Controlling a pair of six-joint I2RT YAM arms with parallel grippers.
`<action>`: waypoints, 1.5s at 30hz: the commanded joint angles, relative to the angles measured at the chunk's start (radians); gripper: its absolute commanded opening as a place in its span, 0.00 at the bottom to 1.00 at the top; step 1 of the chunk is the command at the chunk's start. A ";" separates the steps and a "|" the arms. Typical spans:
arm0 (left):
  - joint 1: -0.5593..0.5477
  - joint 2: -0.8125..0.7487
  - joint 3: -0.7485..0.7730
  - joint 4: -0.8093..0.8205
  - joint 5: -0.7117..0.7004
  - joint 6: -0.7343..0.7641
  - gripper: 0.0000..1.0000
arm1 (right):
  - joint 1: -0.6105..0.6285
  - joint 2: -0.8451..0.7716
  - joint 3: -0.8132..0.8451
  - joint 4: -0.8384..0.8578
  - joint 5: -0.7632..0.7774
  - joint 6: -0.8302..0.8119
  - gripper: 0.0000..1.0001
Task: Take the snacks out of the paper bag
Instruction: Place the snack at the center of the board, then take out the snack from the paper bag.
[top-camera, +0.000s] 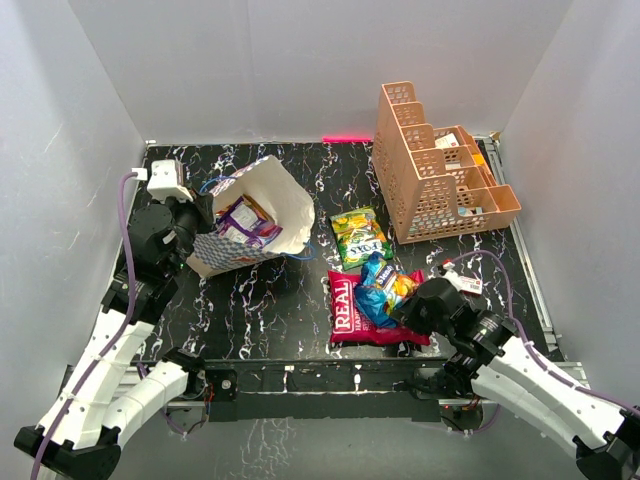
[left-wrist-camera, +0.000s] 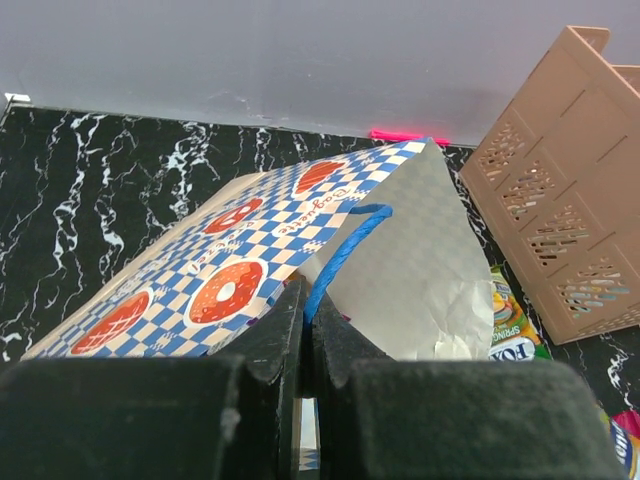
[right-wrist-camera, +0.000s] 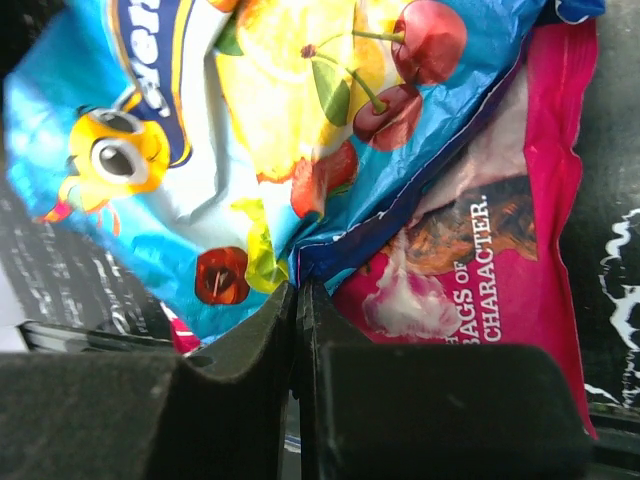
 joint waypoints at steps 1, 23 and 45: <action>-0.003 -0.026 0.011 0.075 0.078 0.063 0.00 | 0.001 -0.049 0.028 0.017 -0.006 0.079 0.09; -0.003 -0.397 -0.311 0.240 0.637 0.012 0.00 | 0.006 0.303 0.540 0.415 -0.295 -0.831 0.84; -0.003 -0.527 -0.333 0.033 0.565 -0.144 0.00 | 0.486 0.888 0.421 1.153 0.116 -1.380 0.60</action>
